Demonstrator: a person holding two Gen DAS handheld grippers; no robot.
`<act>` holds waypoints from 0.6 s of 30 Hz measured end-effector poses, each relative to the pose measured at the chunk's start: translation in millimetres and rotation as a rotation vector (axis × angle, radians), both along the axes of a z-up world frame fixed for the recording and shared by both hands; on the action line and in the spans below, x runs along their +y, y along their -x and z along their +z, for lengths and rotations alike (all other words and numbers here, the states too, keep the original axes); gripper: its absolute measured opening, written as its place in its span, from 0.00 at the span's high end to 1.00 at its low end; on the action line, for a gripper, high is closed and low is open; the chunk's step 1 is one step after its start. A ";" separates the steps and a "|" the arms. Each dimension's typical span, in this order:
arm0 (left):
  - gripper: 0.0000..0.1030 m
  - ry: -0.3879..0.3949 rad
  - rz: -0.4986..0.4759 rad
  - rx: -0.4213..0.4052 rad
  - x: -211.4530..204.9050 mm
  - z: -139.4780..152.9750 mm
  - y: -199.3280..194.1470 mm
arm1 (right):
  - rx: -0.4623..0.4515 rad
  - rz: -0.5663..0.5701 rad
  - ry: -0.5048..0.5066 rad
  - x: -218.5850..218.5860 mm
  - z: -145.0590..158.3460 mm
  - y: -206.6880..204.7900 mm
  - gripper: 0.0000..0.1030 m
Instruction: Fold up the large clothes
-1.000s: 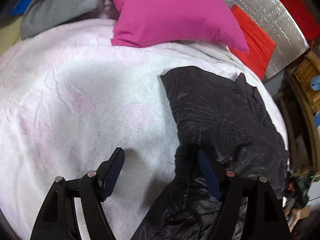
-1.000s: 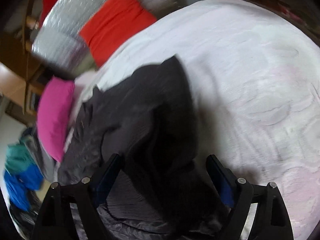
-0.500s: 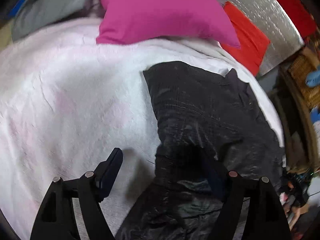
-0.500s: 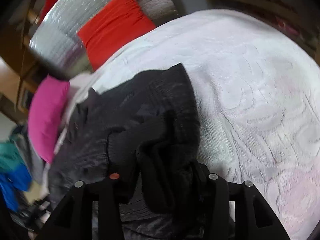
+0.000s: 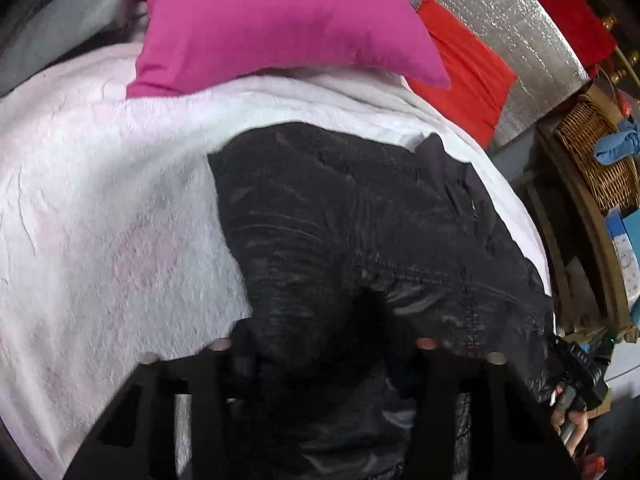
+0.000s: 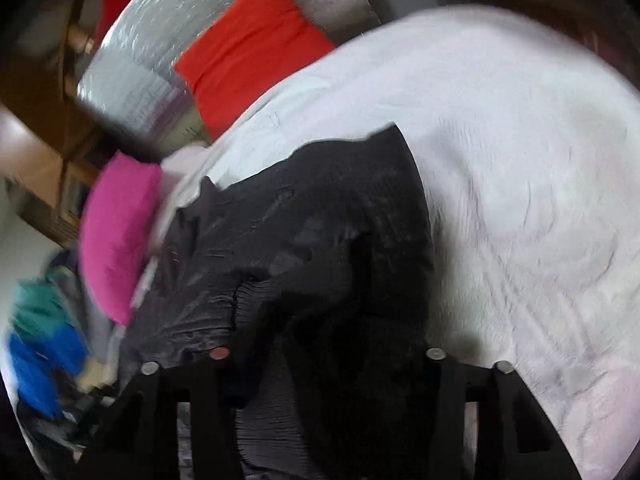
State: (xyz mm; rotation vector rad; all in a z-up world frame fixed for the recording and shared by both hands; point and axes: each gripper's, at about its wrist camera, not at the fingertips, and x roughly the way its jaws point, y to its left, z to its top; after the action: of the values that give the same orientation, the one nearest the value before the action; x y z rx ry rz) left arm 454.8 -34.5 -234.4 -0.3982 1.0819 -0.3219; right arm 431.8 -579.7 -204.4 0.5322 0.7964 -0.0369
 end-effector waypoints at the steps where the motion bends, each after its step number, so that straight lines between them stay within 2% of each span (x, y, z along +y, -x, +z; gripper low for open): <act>1: 0.68 0.009 0.006 -0.001 2.3 1.6 -2.0 | -0.015 0.000 0.016 3.2 4.4 0.9 0.71; 3: 0.78 0.029 0.004 -0.026 5.7 8.1 -5.8 | -0.050 -0.007 0.050 9.5 13.8 2.4 0.76; 9: 0.82 -0.061 0.016 -0.151 -5.1 33.4 -13.5 | -0.173 -0.040 0.122 26.4 38.7 7.3 0.78; 11: 0.82 -0.078 0.014 -0.183 -9.6 38.3 -18.0 | -0.173 -0.065 0.122 21.9 37.6 8.6 0.78; 13: 0.82 -0.098 0.016 -0.180 -12.9 33.9 -22.3 | -0.125 -0.079 0.100 13.8 26.7 2.6 0.77; 14: 0.81 -0.123 0.017 -0.168 -15.0 27.7 -22.8 | -0.105 -0.086 0.093 9.7 22.0 0.6 0.75; 16: 0.74 -0.201 0.013 -0.133 -20.0 16.0 -23.2 | -0.045 -0.096 0.067 0.6 7.8 -5.2 0.57; 18: 0.68 -0.235 0.007 -0.119 -20.4 14.6 -20.1 | -0.028 -0.096 0.009 -7.6 6.5 -0.4 0.45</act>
State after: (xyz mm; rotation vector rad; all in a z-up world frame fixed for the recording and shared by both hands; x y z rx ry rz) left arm 474.9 -55.0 -219.9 -0.1710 0.9880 -0.2063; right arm 432.2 -587.3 -197.8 0.5610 0.7424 -0.1213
